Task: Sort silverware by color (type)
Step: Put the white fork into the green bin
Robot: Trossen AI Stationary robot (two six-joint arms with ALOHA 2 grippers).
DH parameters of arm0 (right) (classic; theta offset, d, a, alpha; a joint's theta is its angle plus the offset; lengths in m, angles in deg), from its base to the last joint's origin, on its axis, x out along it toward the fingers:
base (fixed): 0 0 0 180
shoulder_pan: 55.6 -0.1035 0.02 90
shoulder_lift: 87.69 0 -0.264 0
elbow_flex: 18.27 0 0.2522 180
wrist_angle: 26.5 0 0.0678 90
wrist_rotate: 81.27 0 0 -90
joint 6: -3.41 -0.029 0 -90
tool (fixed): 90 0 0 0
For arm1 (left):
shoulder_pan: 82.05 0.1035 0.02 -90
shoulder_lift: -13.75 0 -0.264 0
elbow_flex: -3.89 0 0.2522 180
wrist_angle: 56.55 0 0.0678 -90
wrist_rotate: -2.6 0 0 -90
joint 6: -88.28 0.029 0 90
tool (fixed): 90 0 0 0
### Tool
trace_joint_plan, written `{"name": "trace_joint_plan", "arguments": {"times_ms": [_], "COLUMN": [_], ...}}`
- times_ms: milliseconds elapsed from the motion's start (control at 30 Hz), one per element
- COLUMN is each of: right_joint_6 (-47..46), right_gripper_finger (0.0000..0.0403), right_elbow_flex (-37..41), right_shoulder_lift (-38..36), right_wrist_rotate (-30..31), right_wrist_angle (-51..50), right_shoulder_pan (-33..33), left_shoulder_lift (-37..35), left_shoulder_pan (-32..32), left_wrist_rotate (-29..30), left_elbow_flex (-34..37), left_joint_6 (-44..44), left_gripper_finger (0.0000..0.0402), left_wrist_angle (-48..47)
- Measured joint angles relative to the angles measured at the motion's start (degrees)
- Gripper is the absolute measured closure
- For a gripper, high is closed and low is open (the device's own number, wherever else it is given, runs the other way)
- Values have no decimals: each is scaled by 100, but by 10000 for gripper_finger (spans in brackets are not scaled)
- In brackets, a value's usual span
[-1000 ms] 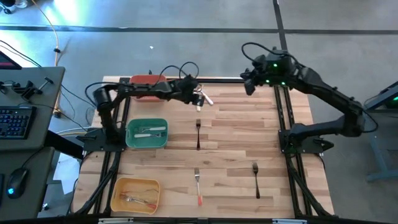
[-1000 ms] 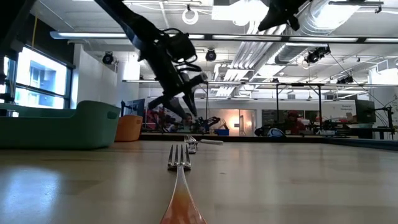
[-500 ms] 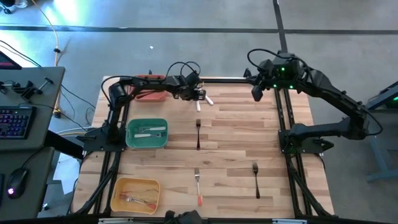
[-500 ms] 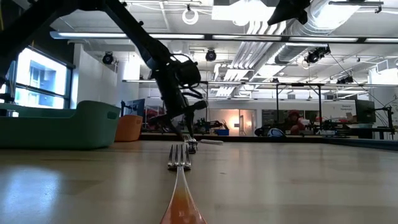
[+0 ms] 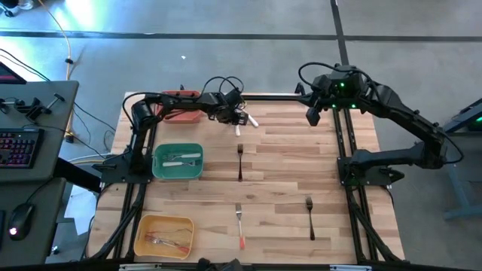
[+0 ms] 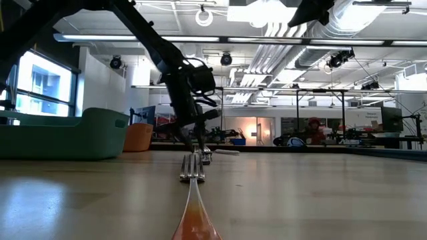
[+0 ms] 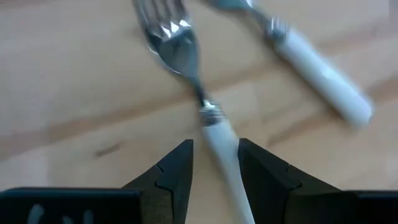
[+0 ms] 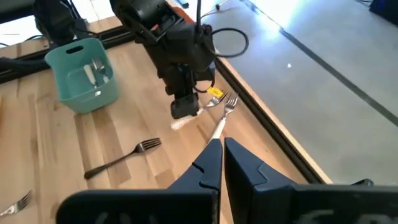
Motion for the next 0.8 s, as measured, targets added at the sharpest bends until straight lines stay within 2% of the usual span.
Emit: {"name": "trace_joint_plan", "arguments": {"times_ms": [100,300,800], "right_joint_6": [0,14,19], "right_gripper_finger": [403,403,403], "right_elbow_flex": [0,0,0], "right_shoulder_lift": [0,0,0], "right_wrist_rotate": [-75,-92,-99], "right_wrist_angle": [-85,-186,-161], "right_shoulder_pan": [0,0,0], "left_shoulder_lift": [-33,-220,-44], "left_shoulder_pan": [-108,-325,-352], "left_wrist_rotate": [28,246,20], "left_elbow_flex": [10,26,17], "left_joint_6": [293,202,-327], "left_gripper_finger": [298,308,257], "left_wrist_angle": [-171,-402,-143]}}
